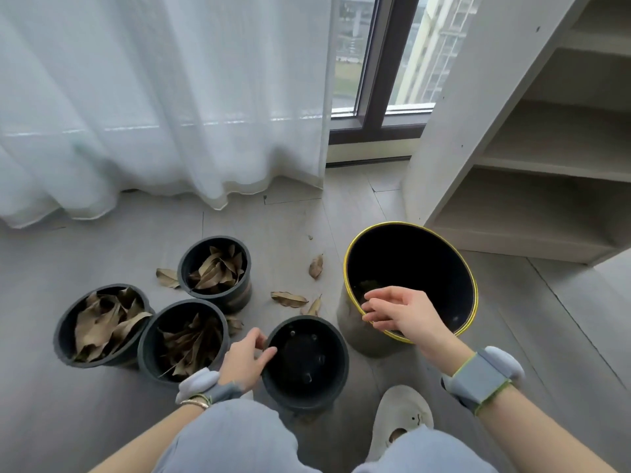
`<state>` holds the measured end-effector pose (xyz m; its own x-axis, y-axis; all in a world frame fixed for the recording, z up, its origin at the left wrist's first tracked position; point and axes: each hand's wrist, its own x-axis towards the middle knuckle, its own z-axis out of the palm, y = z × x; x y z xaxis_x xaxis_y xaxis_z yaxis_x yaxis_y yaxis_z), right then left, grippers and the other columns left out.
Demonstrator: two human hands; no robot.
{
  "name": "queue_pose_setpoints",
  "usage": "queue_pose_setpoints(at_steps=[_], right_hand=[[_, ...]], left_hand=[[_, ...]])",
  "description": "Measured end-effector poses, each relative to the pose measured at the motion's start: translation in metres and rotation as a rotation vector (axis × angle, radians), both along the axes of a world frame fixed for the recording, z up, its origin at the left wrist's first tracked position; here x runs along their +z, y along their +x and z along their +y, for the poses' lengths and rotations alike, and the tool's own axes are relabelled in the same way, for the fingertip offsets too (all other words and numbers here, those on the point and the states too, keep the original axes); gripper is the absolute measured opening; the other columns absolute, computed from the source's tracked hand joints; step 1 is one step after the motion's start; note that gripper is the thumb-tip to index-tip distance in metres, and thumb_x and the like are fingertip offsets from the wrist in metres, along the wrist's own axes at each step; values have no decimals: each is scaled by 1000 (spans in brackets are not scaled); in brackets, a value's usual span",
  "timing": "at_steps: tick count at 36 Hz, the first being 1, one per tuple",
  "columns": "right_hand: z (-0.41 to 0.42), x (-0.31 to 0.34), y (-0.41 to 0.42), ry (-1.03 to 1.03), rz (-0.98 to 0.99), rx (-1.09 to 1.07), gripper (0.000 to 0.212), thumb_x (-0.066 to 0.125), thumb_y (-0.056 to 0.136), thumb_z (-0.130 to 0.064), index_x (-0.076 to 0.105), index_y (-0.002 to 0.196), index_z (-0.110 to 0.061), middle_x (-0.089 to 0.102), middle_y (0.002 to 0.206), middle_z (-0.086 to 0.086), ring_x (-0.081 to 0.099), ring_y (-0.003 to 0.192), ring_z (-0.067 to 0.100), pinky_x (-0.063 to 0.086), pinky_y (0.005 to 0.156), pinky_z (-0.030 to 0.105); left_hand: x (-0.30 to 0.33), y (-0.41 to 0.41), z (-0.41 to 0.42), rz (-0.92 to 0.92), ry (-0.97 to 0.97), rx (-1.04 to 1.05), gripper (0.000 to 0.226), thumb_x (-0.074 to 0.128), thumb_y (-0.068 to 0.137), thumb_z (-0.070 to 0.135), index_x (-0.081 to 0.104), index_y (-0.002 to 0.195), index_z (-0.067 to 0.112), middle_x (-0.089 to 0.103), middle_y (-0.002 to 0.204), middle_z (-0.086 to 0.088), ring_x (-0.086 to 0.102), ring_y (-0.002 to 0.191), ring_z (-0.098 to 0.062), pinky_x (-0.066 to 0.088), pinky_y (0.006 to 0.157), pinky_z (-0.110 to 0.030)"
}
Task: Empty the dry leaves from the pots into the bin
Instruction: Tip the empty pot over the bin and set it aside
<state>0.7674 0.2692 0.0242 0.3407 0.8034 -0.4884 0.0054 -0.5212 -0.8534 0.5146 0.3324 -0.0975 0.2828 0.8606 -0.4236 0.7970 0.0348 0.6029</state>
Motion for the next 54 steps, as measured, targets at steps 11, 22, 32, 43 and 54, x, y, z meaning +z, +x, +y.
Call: queue_pose_setpoints(at_steps=[11, 22, 32, 43, 54], right_hand=[[-8, -4, -19, -46, -67, 77, 12, 56, 92, -6, 66, 94, -11, 71, 83, 5, 68, 72, 16, 55, 65, 21], [-5, 21, -22, 77, -166, 104, 10, 61, 89, -10, 69, 94, -14, 73, 85, 7, 70, 76, 14, 55, 68, 23], [26, 72, -39, 335, -515, 155, 23, 67, 86, -18, 68, 108, -11, 68, 97, -2, 64, 87, 6, 53, 79, 14], [109, 93, -31, -72, -934, 285, 36, 41, 97, -19, 51, 127, -2, 54, 130, 16, 52, 121, 31, 42, 98, 36], [111, 108, -21, -20, -785, 148, 35, 42, 96, -6, 50, 129, 4, 51, 134, 20, 48, 124, 33, 39, 98, 34]], left_hand=[[1, -11, 13, -36, -26, 66, 37, 70, 83, 26, 37, 67, 21, 59, 76, -4, 54, 74, -23, 43, 70, -31], [84, 5, 27, -439, -7, 310, 31, 71, 83, 13, 43, 71, 5, 55, 81, -25, 57, 72, -24, 53, 50, -17], [176, 37, 21, -662, 133, 289, 29, 73, 81, 19, 49, 69, 9, 63, 87, -12, 67, 80, -20, 56, 62, -18], [236, 81, 5, -698, 251, 214, 23, 70, 84, 18, 52, 77, 4, 61, 90, 7, 59, 63, 21, 56, 63, -11], [247, 93, -7, -701, 274, 183, 25, 70, 83, 23, 50, 77, 10, 67, 92, 5, 72, 67, -13, 59, 75, -29]])
